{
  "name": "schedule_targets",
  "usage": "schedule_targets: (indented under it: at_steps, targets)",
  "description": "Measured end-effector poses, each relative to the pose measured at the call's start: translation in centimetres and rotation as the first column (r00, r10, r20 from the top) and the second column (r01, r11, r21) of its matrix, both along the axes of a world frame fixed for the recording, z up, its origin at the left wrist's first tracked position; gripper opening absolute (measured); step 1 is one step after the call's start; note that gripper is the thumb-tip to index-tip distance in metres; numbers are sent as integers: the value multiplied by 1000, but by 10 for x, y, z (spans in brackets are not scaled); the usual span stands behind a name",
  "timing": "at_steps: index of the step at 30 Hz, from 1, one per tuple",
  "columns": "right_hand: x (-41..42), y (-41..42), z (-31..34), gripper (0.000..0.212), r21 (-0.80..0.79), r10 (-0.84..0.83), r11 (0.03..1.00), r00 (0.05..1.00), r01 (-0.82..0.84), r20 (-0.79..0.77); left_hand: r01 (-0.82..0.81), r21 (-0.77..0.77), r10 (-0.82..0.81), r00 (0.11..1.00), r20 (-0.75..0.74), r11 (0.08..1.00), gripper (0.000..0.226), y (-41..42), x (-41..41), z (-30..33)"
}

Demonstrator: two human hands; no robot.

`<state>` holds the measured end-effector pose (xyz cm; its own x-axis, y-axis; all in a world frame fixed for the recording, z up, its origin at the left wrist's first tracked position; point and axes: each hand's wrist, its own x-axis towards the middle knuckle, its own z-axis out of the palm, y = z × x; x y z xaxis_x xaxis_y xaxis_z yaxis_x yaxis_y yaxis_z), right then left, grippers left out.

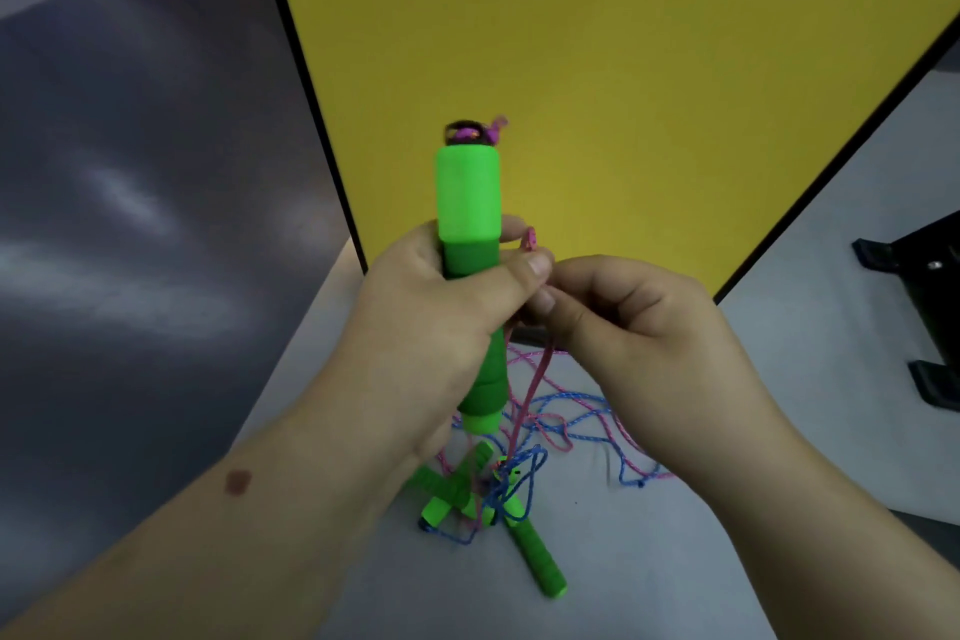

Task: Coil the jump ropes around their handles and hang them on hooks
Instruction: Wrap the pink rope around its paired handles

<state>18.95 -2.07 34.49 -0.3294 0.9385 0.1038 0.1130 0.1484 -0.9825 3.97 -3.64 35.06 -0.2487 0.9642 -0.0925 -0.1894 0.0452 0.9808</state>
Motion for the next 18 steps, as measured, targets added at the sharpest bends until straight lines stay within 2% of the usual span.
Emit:
schedule_targets:
  at_steps: [2,4,6,8,10,11,13,14,16,18]
  targets:
    - [2,0,-3,7,-23,17,1000,996,-16,83,-25,22,22,993,119,999,26,4,-5,7]
    - [4,0,-10,10,-100,68,994,978,-49,196,-34,9,29,949,313,999,17,8,-15,14]
    - [5,1,-14,15,-128,92,990,957,-59,277,-82,-4,77,916,393,997,11,12,-25,18]
    - [4,2,-12,16,-79,21,997,963,0,270,-101,-11,99,942,320,995,7,9,-25,16]
    - [3,3,-5,16,-24,-23,999,980,28,195,-43,-15,45,989,144,999,15,2,-12,8]
    - [2,3,0,16,-5,-15,1000,986,16,164,-3,-17,4,998,61,1000,21,-1,-5,6]
    - [0,1,3,14,6,25,1000,990,-26,141,11,9,-11,1000,-3,1000,28,-3,1,8]
    - [1,0,2,11,-11,39,999,988,-37,152,-24,30,23,999,31,999,28,0,-2,10]
    - [5,0,-5,10,-63,64,997,975,-51,212,-109,41,98,974,202,993,21,6,-14,17]
    - [5,1,-9,14,-89,71,995,963,-50,262,-115,30,101,947,305,993,14,7,-19,22]
